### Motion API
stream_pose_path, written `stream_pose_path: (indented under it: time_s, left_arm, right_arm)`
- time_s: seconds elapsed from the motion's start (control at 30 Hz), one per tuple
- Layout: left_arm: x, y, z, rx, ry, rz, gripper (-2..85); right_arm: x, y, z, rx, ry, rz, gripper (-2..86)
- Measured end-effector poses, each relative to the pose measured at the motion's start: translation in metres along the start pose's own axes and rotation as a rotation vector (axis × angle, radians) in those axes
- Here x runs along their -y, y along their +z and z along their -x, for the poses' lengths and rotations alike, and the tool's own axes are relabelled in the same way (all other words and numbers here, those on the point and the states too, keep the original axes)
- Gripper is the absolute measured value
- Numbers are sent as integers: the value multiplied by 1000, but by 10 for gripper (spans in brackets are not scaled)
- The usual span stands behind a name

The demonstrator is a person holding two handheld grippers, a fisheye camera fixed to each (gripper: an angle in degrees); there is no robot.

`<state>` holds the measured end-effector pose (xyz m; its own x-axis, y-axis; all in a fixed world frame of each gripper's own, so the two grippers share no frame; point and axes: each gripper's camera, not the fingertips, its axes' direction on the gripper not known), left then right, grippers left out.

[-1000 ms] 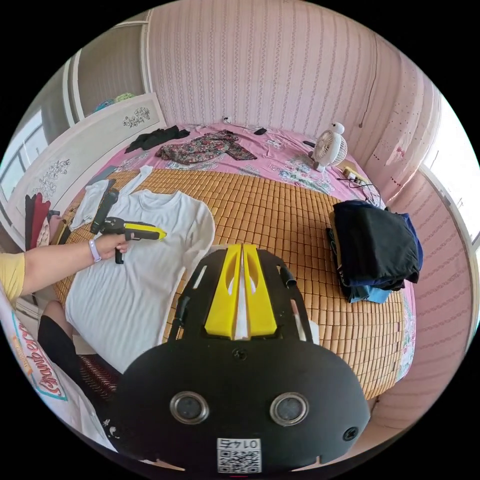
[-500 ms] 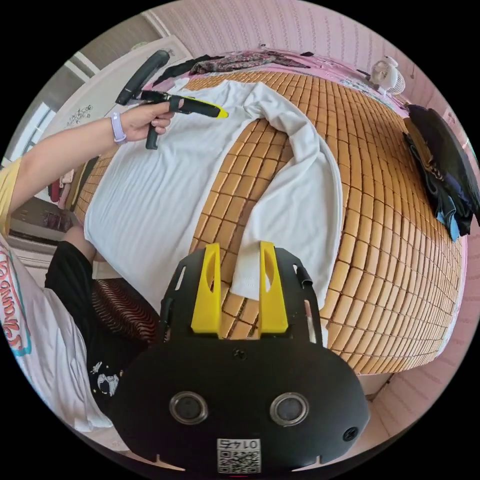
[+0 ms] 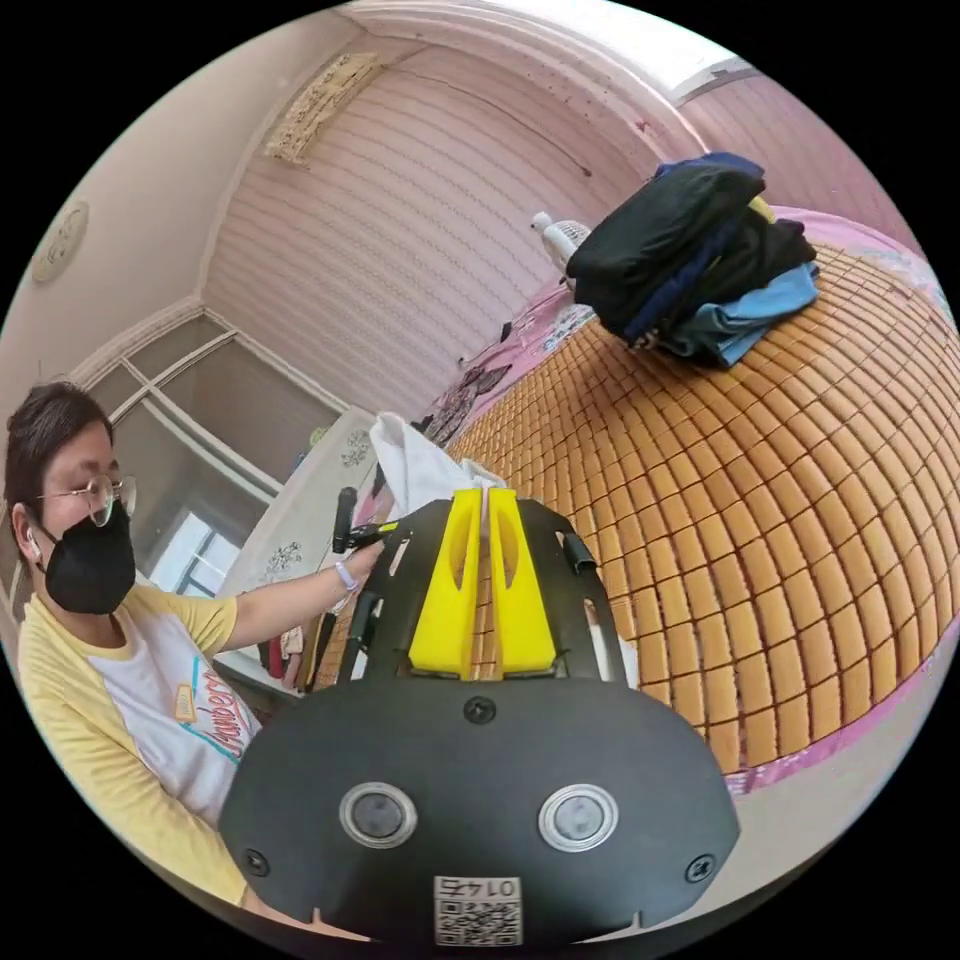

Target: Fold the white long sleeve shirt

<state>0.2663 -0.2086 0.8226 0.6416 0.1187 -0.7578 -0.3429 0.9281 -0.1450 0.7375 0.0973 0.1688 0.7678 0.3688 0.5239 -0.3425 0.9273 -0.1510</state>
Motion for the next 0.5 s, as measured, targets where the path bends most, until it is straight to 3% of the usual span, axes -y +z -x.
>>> stream_pose_path:
  time_s: [0.23,0.5]
  left_arm:
    - [52,25,16,5,-55,2,-6]
    - [96,78,-13,-6,22,115,-3]
  right_arm:
    - [-22,-6,-38,-308,141,-169,50]
    - [13,71,-18,-384,-45,94,93]
